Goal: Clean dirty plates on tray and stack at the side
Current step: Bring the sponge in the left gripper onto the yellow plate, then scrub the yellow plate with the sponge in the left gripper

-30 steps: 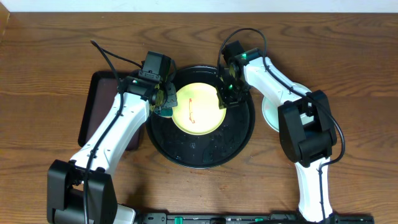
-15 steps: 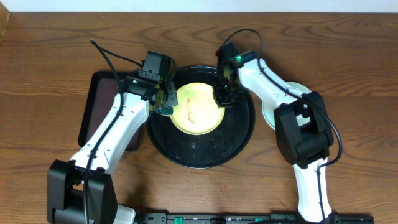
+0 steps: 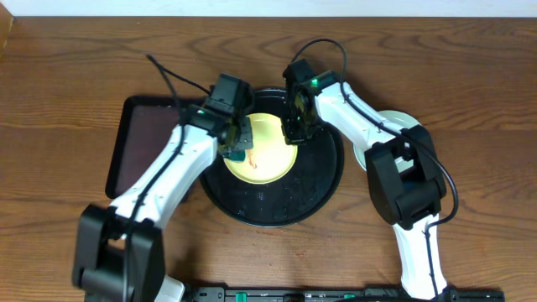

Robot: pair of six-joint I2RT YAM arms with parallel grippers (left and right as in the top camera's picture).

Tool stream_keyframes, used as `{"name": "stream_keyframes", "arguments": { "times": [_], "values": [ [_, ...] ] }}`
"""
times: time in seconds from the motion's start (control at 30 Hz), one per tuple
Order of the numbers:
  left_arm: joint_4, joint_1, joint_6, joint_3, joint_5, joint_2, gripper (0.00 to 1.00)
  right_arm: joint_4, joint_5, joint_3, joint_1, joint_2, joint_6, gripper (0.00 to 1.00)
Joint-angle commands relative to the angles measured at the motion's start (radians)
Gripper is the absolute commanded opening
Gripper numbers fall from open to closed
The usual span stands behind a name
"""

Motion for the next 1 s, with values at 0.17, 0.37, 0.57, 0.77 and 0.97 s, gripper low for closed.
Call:
{"name": "stream_keyframes", "arguments": {
  "times": [0.17,0.37,0.57,0.77,0.97],
  "values": [
    [0.060,-0.035,-0.018,0.009,-0.008,0.138,0.08,-0.003,-0.002,0.001,0.018,-0.017,-0.027,0.01],
    [0.085,-0.034,-0.131,0.009,-0.002,0.171,0.07,-0.005,-0.002,0.001,0.020,-0.017,-0.027,0.01],
    [0.074,-0.032,-0.193,0.009,0.068,0.221,0.07,-0.005,-0.002,0.001,0.024,-0.017,-0.027,0.01],
    [0.134,-0.005,-0.197,0.015,0.247,0.230,0.07,-0.003,-0.002,0.001,0.024,-0.017,-0.027,0.01],
    [0.262,-0.014,-0.193,0.014,0.219,0.235,0.07,-0.011,-0.002,0.001,0.024,-0.017,-0.029,0.01]
  ]
}}
